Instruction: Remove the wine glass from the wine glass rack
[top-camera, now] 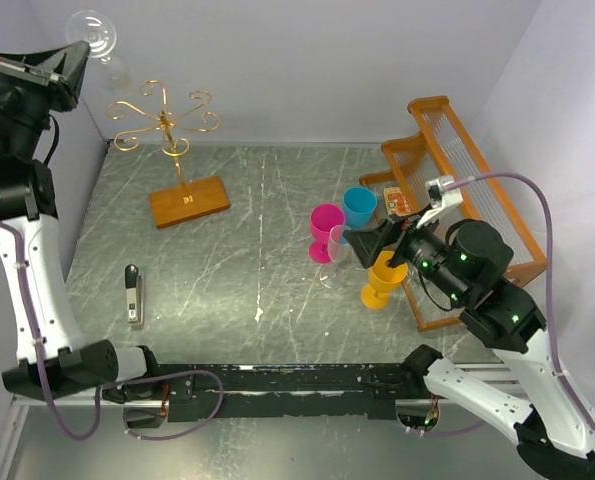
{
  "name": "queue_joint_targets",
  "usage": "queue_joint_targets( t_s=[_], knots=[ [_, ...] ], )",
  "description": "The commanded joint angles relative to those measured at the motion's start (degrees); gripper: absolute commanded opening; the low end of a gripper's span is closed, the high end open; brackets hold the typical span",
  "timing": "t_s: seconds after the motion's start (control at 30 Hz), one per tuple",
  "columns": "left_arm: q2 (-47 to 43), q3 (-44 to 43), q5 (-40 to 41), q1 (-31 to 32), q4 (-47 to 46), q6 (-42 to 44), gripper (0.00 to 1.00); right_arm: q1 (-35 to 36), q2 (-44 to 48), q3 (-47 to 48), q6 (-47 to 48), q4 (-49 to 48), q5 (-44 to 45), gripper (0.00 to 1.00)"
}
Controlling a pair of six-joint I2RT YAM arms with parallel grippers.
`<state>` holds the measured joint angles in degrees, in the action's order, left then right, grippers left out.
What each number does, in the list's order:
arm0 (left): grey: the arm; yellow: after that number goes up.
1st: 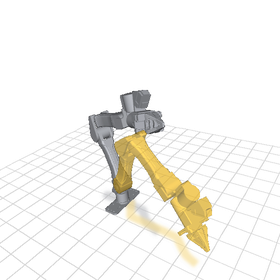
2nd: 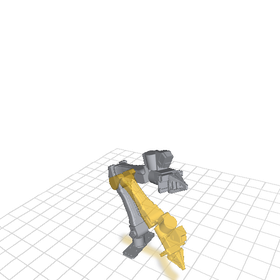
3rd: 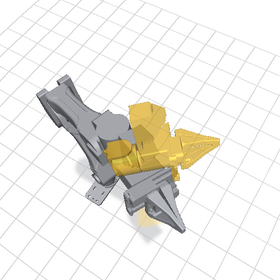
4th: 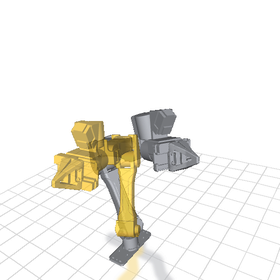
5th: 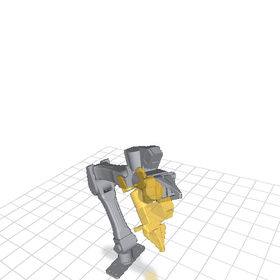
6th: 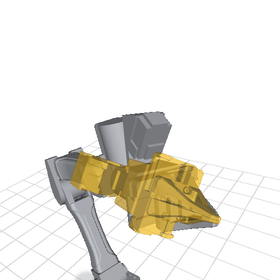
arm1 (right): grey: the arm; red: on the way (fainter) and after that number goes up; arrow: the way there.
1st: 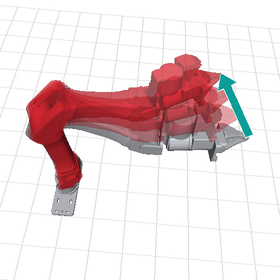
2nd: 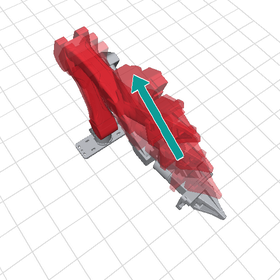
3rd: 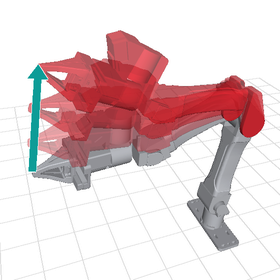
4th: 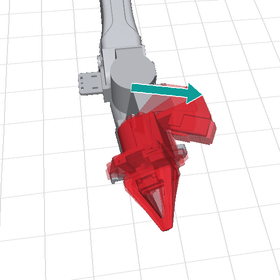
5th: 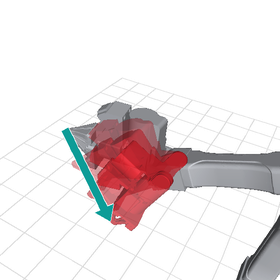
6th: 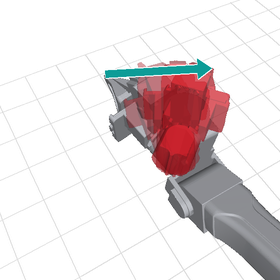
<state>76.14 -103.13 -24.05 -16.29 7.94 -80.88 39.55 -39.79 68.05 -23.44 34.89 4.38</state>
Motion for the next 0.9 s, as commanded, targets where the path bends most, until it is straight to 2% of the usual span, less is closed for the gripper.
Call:
queue_joint_targets(
  t_s=[0.0,0.13,0.27,0.57,0.77,0.87],
  knots=[
    [-5.3,6.5,-11.6,-0.2,-11.4,-6.0,0.07,0.1,-1.9,-2.4,-4.4,-6.8,-6.0,0.99],
    [-10.9,12.6,-16.4,0.8,-14.6,-8.7,0.07,0.1,-3.8,-4.1,-7.4,-11.9,-8.9,0.99],
    [-15.5,16.3,-16.5,7.3,-12.7,-6.7,0.07,0.1,-6.1,-7.2,-11.5,-19.0,-13.7,0.99],
    [-22.0,30.1,-21.3,15.6,-31.9,-20.3,0.07,0.2,-13.7,-13.2,-24.6,-43.1,-27.2,0.98],
    [-24.2,38.3,-21.4,20.3,-45.5,-30.1,0.07,0.3,-17.0,-16.9,-31.0,-60.3,-29.3,0.99],
    [-25.2,40.6,-21.7,22.3,-48.4,-32.5,0.07,0.3,-18.7,-16.8,-32.3,-66.1,-29.1,0.96]
  ],
)
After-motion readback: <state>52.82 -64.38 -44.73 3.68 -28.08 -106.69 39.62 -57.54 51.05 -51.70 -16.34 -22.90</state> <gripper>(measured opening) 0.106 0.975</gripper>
